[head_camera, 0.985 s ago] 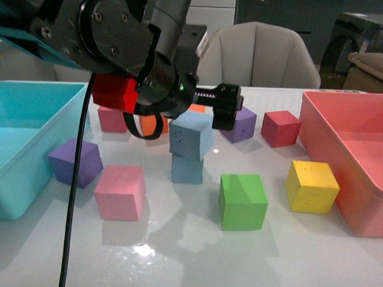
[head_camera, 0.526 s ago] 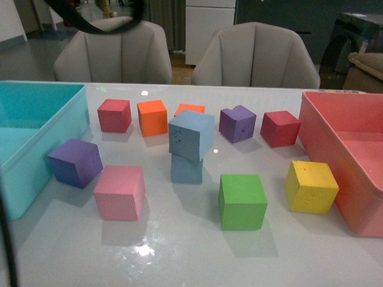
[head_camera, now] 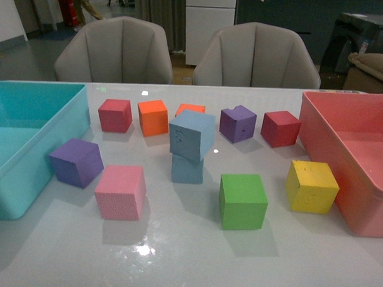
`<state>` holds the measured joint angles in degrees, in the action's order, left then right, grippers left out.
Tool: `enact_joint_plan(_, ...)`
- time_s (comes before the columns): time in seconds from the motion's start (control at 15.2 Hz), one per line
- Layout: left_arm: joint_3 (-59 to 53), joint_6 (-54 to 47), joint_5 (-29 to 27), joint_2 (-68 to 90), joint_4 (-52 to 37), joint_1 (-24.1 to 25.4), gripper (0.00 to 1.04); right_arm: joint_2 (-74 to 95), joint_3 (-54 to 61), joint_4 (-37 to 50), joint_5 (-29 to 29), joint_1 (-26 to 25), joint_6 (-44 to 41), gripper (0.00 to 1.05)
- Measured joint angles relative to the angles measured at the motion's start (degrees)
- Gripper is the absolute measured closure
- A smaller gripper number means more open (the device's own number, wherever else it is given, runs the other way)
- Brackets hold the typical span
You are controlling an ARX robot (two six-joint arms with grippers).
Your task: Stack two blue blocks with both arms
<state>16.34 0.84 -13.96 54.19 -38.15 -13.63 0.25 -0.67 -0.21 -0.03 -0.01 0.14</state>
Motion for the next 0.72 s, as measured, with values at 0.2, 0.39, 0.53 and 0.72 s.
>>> enact_joint_plan(0.2,-5.9,0.0,4.2,-6.3,1.4,4.0,1.03,0.0,0.0,0.0,0.0,0.0,0.0,0.06)
enact_joint_plan(0.39,-9.6,0.0,7.1,-13.3,4.3,7.1,1.03,0.0,0.0,0.0,0.0,0.0,0.0,0.06)
enact_joint_plan(0.53,-11.5,0.0,10.2,-17.6,7.0,9.4,1.03,0.0,0.0,0.0,0.0,0.0,0.0,0.06)
enact_joint_plan(0.72,-13.4,0.0,13.9,-24.0,11.3,13.7,1.03,0.0,0.0,0.0,0.0,0.0,0.0,0.06)
